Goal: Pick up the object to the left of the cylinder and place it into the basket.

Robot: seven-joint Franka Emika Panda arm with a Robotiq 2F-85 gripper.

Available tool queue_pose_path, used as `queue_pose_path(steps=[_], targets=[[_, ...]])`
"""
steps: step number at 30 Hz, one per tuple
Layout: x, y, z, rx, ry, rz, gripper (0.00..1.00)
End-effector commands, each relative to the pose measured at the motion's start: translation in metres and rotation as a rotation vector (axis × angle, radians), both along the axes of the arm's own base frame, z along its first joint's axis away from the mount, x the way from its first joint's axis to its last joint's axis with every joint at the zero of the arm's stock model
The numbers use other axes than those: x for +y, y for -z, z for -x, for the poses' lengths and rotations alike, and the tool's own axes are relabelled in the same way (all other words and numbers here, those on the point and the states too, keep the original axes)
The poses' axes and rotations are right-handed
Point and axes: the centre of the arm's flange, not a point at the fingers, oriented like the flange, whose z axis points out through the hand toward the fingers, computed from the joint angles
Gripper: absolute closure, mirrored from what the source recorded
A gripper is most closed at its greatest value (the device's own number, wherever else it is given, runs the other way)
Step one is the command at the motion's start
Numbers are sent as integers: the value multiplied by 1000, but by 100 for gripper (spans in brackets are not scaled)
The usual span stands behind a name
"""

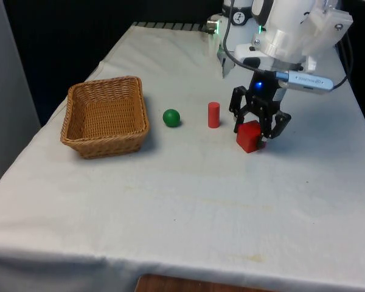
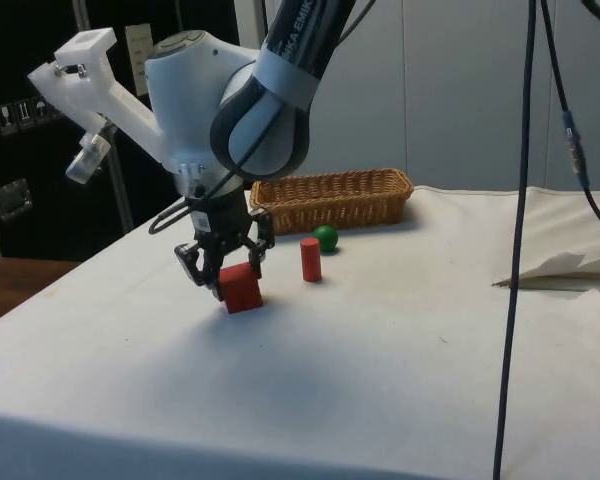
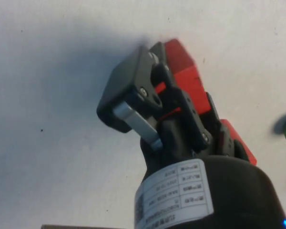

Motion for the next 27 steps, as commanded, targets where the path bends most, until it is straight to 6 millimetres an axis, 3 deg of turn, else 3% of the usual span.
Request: queue_pose_path(steps=[1, 18, 27], targets=[[0, 0, 0, -1, 1, 0, 84], [-8, -7, -3, -6, 9, 5, 88], [-11, -35, -4, -18, 8, 7, 88]])
